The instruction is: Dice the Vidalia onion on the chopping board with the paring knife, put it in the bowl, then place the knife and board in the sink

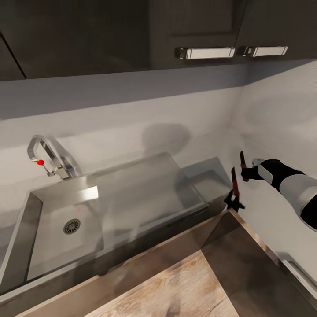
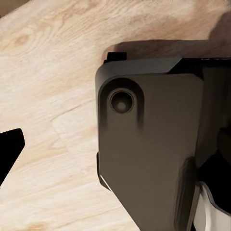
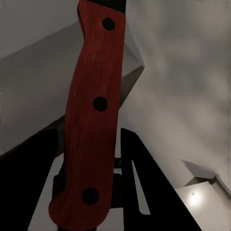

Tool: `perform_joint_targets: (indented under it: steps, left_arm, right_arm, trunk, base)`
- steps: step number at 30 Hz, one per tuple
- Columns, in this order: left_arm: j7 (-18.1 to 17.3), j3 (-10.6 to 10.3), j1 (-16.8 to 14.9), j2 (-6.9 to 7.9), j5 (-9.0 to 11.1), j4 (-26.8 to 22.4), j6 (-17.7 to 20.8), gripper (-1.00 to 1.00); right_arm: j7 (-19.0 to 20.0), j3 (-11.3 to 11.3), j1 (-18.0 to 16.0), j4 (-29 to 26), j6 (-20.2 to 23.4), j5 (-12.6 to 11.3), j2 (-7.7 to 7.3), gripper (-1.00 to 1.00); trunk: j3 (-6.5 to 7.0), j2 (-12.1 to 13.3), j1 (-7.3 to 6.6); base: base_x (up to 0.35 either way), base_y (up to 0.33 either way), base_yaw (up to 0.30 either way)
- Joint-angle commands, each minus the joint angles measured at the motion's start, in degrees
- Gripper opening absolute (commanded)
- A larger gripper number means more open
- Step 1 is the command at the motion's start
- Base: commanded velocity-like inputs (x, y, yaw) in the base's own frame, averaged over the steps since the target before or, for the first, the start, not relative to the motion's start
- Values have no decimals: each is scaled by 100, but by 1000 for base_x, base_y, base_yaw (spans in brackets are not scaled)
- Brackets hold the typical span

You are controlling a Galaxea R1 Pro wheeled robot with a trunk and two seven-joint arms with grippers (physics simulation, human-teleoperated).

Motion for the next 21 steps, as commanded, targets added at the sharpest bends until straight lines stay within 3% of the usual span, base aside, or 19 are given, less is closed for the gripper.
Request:
perform_joint_targets:
  steps: [1, 11, 21]
  left_arm:
    - [7, -49, -12, -4, 54, 28, -45, 100]
    - [20, -49, -11, -13, 56, 28, -36, 100]
    - [17, -49, -11, -11, 88, 28, -43, 100]
  right_arm:
    - [22, 44, -5, -14, 24, -12, -6, -100]
    - [341, 48, -5, -87, 24, -3, -31, -100]
    - [388, 65, -5, -101, 24, -3, 19, -100]
  trunk:
    - [-1, -10, 4]
    - [91, -10, 4]
    - [182, -10, 4]
  base:
    - [0, 0, 0]
    - [-18, 0, 0]
    - [-283, 5, 0]
